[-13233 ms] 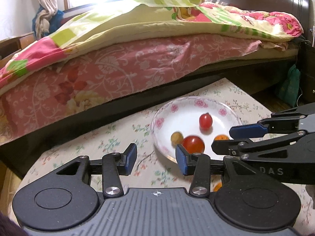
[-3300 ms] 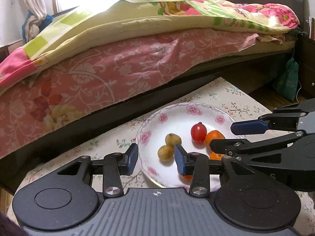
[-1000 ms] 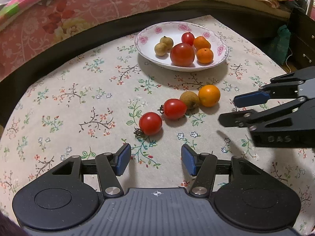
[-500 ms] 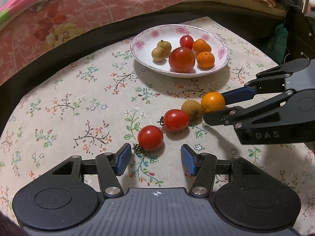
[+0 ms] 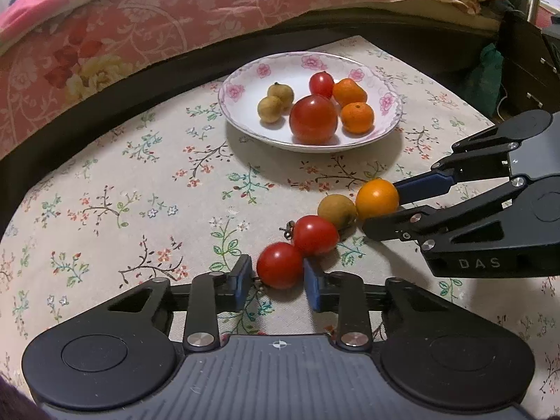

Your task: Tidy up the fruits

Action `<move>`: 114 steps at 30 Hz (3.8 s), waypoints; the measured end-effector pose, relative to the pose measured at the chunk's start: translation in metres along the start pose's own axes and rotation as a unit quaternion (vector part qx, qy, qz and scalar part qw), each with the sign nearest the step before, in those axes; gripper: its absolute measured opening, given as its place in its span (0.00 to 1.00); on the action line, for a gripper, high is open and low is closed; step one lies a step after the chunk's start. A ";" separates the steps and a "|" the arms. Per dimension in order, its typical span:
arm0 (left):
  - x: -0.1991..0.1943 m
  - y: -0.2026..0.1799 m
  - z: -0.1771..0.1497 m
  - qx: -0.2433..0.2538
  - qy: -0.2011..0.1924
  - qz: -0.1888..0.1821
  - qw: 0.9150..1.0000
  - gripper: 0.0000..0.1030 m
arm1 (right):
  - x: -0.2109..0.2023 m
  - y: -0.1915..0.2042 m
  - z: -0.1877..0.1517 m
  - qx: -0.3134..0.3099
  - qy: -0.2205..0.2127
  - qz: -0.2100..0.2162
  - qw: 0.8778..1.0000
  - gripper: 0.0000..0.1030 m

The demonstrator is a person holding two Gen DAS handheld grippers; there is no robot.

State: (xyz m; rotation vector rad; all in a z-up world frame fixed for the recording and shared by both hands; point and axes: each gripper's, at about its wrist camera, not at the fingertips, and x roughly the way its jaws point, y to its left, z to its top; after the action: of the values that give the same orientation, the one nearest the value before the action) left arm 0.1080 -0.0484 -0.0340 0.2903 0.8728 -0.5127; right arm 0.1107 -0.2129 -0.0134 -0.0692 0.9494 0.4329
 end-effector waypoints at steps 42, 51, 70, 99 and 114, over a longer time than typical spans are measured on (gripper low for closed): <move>-0.009 -0.011 -0.010 0.032 0.028 0.008 0.999 0.41 | -0.004 0.000 0.004 -0.006 0.008 -0.012 1.000 0.33; -0.012 -0.011 -0.008 0.027 0.035 0.022 0.999 0.40 | -0.012 0.007 0.004 -0.013 0.001 -0.013 1.000 0.33; -0.008 -0.012 -0.009 0.021 0.040 0.020 0.999 0.41 | -0.019 0.002 0.004 0.001 0.000 -0.030 1.000 0.33; -0.019 -0.012 0.006 0.020 0.010 0.030 0.999 0.40 | -0.022 -0.004 0.007 0.005 0.001 -0.062 0.998 0.33; -0.022 -0.017 0.017 0.023 0.000 0.028 0.999 0.40 | -0.023 -0.007 0.007 0.007 0.000 -0.066 0.998 0.33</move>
State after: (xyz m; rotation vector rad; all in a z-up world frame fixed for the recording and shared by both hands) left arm 0.0985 -0.0630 -0.0067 0.3565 0.8516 -0.4816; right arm 0.1069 -0.2250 0.0086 -0.1193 0.9414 0.3040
